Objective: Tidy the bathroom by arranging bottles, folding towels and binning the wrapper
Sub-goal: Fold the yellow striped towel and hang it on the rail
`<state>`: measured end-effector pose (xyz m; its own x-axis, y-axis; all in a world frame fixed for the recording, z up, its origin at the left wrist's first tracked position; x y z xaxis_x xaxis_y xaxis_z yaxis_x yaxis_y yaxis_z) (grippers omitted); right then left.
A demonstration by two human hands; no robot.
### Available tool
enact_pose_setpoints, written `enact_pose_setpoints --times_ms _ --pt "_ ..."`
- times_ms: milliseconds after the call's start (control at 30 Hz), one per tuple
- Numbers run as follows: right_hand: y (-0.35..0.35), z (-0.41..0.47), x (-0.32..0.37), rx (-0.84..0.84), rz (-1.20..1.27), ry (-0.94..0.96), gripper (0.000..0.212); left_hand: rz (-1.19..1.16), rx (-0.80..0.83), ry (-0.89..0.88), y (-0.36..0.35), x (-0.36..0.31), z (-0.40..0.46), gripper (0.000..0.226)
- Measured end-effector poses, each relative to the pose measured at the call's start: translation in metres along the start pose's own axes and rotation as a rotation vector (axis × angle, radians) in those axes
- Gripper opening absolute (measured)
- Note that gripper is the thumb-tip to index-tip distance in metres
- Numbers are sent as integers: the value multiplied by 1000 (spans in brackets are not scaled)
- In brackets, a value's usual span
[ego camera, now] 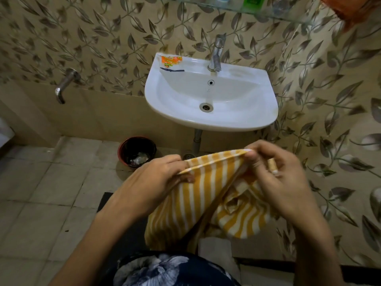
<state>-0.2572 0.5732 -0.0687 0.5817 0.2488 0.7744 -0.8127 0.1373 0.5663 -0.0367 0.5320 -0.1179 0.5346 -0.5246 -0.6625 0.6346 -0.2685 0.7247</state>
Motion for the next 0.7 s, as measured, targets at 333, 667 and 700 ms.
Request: enact_pose_setpoints --times_ms 333,667,700 --pt "28 -6 -33 38 -275 -310 11 25 -3 85 7 14 -4 33" --pt "-24 -1 8 504 -180 -160 92 135 133 40 -5 -19 3 18" --pt "-32 1 10 536 -200 -112 83 145 146 29 -5 -23 4 27"
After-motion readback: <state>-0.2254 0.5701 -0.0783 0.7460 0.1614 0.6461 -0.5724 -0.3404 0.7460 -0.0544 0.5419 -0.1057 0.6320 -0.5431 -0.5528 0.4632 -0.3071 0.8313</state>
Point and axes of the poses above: each hand's wrist, its own z-axis towards the middle knuckle, its own y-axis out of the back of the hand, x = y × z, the point moved 1 cm from there along z, towards the middle knuckle, and after that the axes turned 3 degrees about y, right-handed, at the moved point
